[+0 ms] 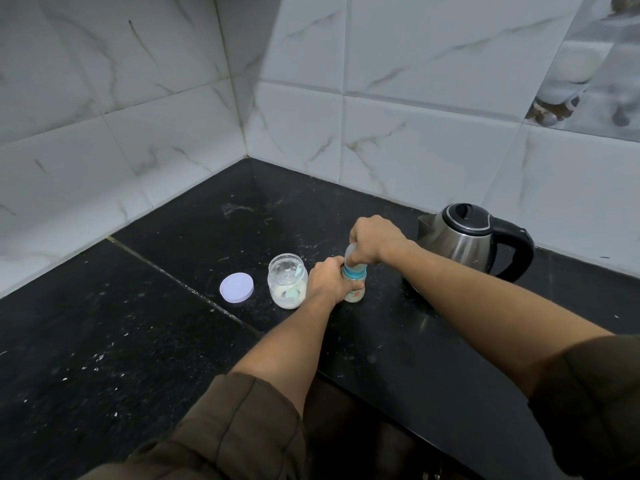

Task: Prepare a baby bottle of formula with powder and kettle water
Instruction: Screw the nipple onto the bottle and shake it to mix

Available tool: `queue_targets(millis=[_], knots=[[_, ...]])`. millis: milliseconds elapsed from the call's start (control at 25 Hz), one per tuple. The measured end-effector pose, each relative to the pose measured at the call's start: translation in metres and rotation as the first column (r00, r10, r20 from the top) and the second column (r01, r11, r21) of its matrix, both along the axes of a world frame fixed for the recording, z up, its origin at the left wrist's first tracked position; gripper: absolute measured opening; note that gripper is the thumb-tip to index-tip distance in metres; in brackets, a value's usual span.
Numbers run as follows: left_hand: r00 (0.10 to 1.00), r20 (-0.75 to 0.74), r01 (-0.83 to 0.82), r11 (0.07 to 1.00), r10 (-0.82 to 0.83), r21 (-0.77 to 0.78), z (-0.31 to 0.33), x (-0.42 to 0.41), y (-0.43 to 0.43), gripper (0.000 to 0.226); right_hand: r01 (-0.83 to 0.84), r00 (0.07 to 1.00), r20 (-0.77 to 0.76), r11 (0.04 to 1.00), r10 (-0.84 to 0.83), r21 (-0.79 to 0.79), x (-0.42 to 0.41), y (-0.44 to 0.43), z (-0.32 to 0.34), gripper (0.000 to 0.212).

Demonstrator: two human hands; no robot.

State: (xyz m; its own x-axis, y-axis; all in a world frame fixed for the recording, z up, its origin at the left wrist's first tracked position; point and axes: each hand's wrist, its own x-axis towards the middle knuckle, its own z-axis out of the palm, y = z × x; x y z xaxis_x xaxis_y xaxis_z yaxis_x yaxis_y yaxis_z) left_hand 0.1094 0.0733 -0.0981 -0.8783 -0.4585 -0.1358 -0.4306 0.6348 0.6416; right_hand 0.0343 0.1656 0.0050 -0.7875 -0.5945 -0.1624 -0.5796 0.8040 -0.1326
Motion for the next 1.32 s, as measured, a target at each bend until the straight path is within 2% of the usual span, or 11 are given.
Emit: queue_targets(millis=[200,520,880,960,1040,1120,1200,1320], knots=[[1.000,0.018,0.011,1.000,-0.011,-0.004,0.003,0.000,-0.003,0.040,-0.036,0.999,0.004,0.997,0.035,0.061,-0.002,-0.003,-0.008,0.034],[1.000,0.008,0.021,1.000,-0.021,0.012,0.004,-0.002,-0.007,0.034,-0.070,0.997,-0.009,0.992,0.071,0.102,-0.006,-0.007,-0.008,0.053],[1.000,0.015,0.016,1.000,-0.016,-0.007,0.000,-0.002,-0.007,0.033,-0.119,0.989,-0.072,0.987,0.127,0.104,-0.003,-0.004,-0.020,0.042],[1.000,0.016,0.006,1.000,-0.006,-0.017,0.001,-0.002,-0.006,0.030,-0.152,0.986,-0.053,0.986,0.156,0.071,-0.008,0.003,-0.028,0.052],[1.000,0.003,-0.004,0.999,0.004,-0.032,0.005,-0.003,-0.005,0.030,-0.179,0.983,0.041,0.984,0.180,-0.019,-0.016,0.019,-0.036,0.076],[0.999,-0.042,-0.009,1.000,0.008,-0.024,0.010,-0.005,-0.005,0.042,-0.145,0.966,0.186,0.974,0.177,-0.173,-0.020,0.038,-0.043,0.104],[0.996,-0.084,-0.022,1.000,0.020,-0.019,0.018,-0.007,-0.007,0.049,-0.096,0.952,0.256,0.958,0.168,-0.272,-0.018,0.054,-0.051,0.125],[0.986,-0.161,-0.035,0.999,0.031,-0.018,0.036,-0.011,-0.010,0.048,-0.073,0.951,0.255,0.928,0.176,-0.365,-0.013,0.061,-0.055,0.137]])
